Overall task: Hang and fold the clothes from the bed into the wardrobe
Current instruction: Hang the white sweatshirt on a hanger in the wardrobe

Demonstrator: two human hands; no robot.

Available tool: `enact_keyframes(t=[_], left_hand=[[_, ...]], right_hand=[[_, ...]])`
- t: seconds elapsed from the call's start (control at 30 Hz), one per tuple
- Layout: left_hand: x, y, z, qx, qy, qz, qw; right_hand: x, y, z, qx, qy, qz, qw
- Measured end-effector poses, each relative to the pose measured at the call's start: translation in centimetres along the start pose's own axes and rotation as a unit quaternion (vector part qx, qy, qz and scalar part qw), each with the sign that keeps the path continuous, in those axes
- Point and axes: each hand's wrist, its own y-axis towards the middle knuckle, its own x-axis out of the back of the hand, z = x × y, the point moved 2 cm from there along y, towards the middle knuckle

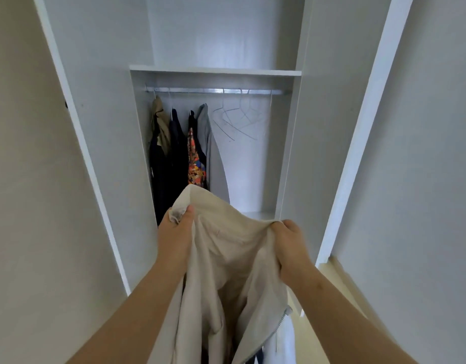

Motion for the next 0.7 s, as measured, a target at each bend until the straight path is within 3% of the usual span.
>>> enact_keyframes(t=[0.27,0.53,0.7], left_hand=[[-6.0,10.3,2.1,0.014,0.008,-0.048,0.999],[-11.2,23.0,4.4,0.019,0.002,-0.009,1.0],[-15.4,32.6,4.4,0.027,-0.015,0.03,0.999]], right_hand=[[-4.8,13.5,0.8,0.008,-0.039,0.068,0.997],[-10.0,27.0,2.2,0.038,-0.053,0.027,0.998],[-14.3,35.6,4.2,0.013,-0.043,0.005,0.999]])
